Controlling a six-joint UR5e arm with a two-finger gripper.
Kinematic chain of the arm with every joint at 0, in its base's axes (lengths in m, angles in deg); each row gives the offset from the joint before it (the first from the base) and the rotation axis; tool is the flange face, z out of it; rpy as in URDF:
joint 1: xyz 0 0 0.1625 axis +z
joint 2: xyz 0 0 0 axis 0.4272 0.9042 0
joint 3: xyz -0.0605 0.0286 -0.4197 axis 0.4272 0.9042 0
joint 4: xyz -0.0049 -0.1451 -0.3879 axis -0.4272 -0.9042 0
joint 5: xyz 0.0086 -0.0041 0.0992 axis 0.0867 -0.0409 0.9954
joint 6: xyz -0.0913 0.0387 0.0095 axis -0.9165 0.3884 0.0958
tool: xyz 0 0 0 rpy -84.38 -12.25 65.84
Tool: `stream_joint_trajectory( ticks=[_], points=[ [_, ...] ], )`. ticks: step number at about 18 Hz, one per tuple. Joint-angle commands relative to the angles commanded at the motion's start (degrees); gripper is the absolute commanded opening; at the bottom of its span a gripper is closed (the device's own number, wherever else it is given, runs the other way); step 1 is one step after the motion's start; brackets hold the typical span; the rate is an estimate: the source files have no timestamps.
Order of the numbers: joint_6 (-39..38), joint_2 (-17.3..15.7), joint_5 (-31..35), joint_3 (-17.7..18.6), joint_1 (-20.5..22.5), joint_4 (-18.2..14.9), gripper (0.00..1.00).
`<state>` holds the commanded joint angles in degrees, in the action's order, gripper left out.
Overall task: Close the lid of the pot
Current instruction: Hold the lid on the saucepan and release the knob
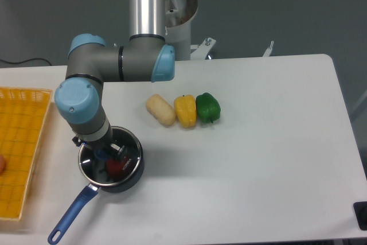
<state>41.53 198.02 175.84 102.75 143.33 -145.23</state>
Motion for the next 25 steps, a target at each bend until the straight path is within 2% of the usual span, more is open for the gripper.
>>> stream_joint_trajectory(
  ticks=[13,18,25],
  points=[
    [0.1,0.2,0.0,0.0,0.0,0.0,0.54],
    [0.4,0.3,0.1,0.1,0.0,0.0,0.7],
    [0.4,0.3,0.2,0.2,0.0,0.0,0.72]
  ],
)
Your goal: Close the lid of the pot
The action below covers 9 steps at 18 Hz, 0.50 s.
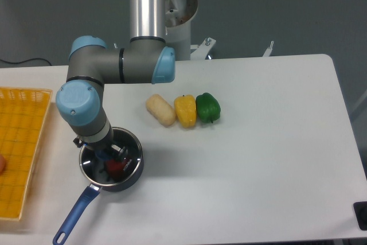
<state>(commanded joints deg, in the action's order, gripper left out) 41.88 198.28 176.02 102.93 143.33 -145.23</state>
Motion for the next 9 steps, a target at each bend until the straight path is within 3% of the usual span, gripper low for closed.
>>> stream_joint_trajectory(
  ticks=[2,4,9],
  points=[
    [0.0,-0.1,0.0,0.0,0.0,0.0,0.77],
    [0.1,-0.3,0.3,0.0,0.1,0.2,0.99],
    [0.1,-1.4,1.1,0.0,0.0,0.4,1.0]
  ],
)
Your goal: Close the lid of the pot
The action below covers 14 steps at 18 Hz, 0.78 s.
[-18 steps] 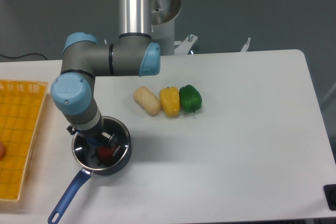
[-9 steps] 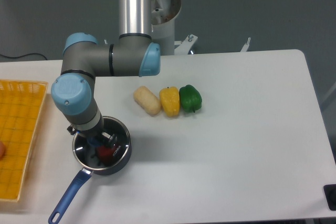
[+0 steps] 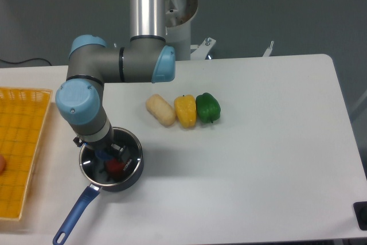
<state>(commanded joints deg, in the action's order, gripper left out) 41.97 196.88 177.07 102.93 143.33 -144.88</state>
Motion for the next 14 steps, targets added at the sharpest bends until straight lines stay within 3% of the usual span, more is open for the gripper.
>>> stream_joint_trajectory(
  ticks=[8,14],
  points=[
    [6.3,-5.0,1.1,1.1,0.4,-0.1,1.0],
    [19.5,-8.4,2.5,1.4,5.4,-3.6,1.0]
  ],
)
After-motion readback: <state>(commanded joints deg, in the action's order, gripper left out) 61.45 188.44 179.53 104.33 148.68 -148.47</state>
